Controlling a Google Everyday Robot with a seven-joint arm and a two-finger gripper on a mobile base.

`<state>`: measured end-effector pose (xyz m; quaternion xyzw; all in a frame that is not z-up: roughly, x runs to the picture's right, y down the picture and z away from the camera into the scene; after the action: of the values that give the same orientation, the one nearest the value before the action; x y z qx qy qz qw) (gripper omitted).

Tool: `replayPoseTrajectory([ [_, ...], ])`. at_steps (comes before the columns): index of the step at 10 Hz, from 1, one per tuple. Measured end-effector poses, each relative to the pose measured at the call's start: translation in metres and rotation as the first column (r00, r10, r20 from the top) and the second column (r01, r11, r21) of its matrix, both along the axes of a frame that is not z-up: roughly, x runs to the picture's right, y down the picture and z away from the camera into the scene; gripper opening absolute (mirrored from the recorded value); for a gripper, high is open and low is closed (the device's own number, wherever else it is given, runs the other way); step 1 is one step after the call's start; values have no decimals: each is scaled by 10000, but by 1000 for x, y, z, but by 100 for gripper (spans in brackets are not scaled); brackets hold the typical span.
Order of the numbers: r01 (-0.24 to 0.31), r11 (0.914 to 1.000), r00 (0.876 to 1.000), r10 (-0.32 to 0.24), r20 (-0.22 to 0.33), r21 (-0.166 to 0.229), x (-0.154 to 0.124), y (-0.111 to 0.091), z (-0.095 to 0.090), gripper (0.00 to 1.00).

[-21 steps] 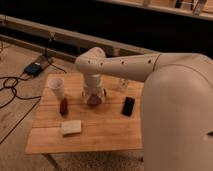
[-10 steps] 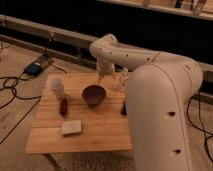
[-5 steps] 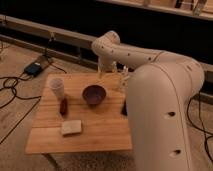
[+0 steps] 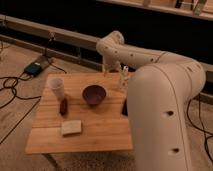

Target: Knock the bottle over

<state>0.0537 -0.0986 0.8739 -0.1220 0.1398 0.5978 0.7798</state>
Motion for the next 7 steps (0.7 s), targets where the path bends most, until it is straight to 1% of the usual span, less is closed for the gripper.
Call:
replayPoseTrajectory([
  [2,-150,9993,9999,152,-40,335,9,-15,-1,65],
  [4,-405,9963,9992,407,-14,757,20,-33,-7,65],
  [7,-558,9924,9980,587,-228,1093,36,-44,-8,65],
])
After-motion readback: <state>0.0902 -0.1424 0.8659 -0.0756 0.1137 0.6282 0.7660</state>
